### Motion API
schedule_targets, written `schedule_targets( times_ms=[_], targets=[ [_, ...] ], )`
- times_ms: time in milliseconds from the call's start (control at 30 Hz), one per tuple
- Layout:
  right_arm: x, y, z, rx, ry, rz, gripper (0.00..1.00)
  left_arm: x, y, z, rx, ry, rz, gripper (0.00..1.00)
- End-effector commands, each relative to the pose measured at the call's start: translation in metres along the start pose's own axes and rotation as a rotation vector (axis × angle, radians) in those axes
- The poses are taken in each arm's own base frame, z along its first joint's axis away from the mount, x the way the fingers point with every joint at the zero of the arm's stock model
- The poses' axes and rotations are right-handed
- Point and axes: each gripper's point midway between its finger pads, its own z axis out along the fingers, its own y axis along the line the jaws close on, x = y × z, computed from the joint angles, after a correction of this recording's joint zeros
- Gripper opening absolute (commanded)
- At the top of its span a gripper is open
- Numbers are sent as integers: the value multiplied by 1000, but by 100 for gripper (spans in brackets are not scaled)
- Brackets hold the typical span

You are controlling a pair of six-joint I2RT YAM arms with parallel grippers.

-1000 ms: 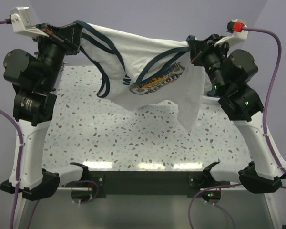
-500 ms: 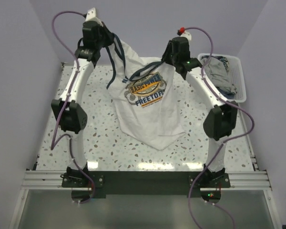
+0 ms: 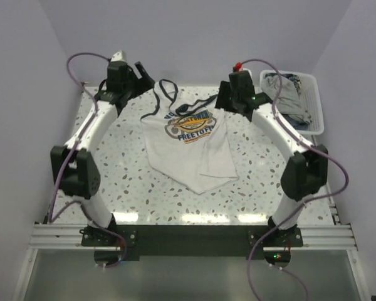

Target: Fold and stack the tank tops

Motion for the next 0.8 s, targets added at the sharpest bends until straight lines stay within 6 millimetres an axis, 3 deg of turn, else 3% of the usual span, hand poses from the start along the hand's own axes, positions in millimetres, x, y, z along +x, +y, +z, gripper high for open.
schedule_targets(
  times_ms=[0, 33, 67, 100, 167, 200, 267, 300, 433, 767],
  targets=[
    [57, 21, -46, 7, -8, -211, 60, 1, 5, -74, -1, -143, -119, 83],
    [93, 11, -45, 38, 51, -248, 57, 16, 14, -82, -14, -128, -149, 80],
    [111, 11, -48, 38, 75, -263, 49, 33, 21, -89, -20, -107, -158, 79],
    [127, 24, -60, 3, 77, -295, 47, 66, 39, -103, -42, -66, -167, 78],
    [159, 15, -61, 39, 115, -335, 41, 90, 42, -123, -22, -49, -165, 75],
    [172, 21, -64, 33, 127, -366, 39, 123, 63, -124, -69, 7, -162, 75],
    [194, 18, -60, 61, 159, -409, 33, 147, 77, -130, -87, 42, -169, 73],
    [205, 23, -60, 50, 176, -430, 33, 169, 90, -133, -112, 75, -162, 73],
    [240, 29, -45, 63, 239, -484, 33, 199, 116, -128, -180, 130, -151, 74],
    [263, 33, -29, 85, 274, -509, 34, 221, 128, -91, -227, 203, -111, 78]
  ],
)
